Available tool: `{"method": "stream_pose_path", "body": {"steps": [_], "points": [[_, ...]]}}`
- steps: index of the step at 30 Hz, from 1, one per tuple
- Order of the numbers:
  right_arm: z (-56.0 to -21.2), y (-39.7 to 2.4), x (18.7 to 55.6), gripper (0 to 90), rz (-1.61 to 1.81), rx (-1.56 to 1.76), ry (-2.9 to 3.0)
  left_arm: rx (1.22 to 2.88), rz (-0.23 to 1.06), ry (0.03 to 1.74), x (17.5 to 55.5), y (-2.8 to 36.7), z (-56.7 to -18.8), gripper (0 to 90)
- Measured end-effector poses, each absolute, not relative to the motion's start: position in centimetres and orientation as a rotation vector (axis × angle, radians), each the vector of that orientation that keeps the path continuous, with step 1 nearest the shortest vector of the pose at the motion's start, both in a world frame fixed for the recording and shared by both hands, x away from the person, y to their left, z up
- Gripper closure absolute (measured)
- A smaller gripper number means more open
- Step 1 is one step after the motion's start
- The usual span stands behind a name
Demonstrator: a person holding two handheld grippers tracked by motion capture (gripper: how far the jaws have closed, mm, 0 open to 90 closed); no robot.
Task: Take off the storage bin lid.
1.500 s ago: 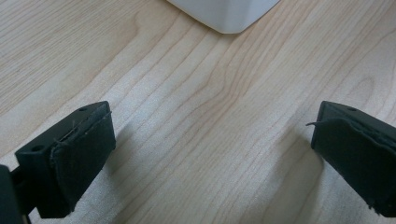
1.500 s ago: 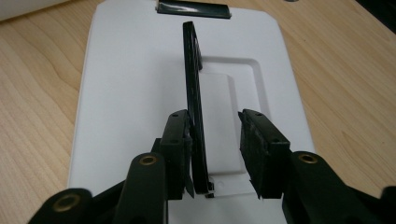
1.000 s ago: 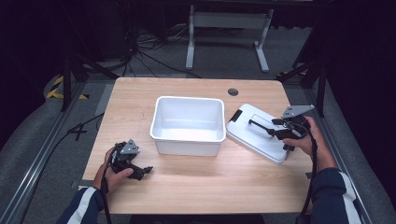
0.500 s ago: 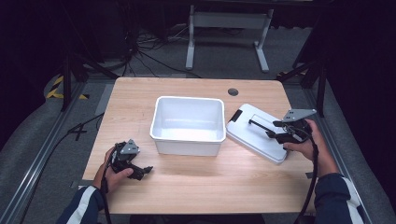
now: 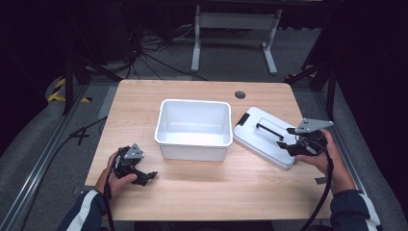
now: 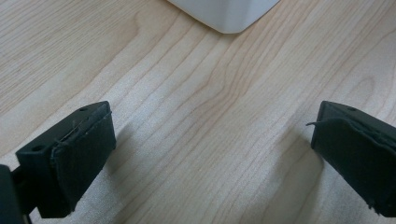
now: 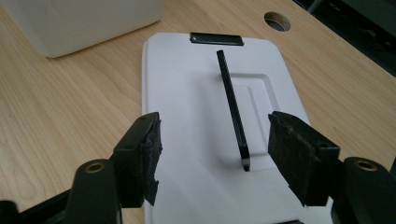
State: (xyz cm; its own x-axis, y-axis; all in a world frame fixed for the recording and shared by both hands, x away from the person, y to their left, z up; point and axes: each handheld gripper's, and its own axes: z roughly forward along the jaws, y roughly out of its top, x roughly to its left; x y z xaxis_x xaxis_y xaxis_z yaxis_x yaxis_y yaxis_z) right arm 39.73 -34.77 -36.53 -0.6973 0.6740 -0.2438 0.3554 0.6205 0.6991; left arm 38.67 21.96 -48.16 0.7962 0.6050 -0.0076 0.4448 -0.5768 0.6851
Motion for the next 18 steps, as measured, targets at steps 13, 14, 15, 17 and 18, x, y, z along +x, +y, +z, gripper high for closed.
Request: {"method": "stream_pose_path", "body": {"steps": [13,14,15,17,18], "points": [[-37.3,-36.2,36.0,32.6,0.879,0.793,2.326,2.280,0.299,0.771,38.7,22.0,-48.2,0.4],[-37.4,-36.3,35.8,32.3,0.879,0.790,2.321,2.280,0.301,0.771,38.7,22.0,-48.2,0.4],[-37.6,-36.5,35.5,31.8,0.889,0.803,2.319,2.280,0.301,0.771,38.7,22.0,-48.2,0.4],[-38.2,-36.9,34.9,31.8,0.910,0.807,2.314,2.276,0.301,0.779,38.6,22.0,-48.2,0.5],[-38.5,-37.1,34.7,31.8,0.903,0.814,2.315,2.275,0.298,0.781,38.6,22.0,-48.2,0.5]]}}
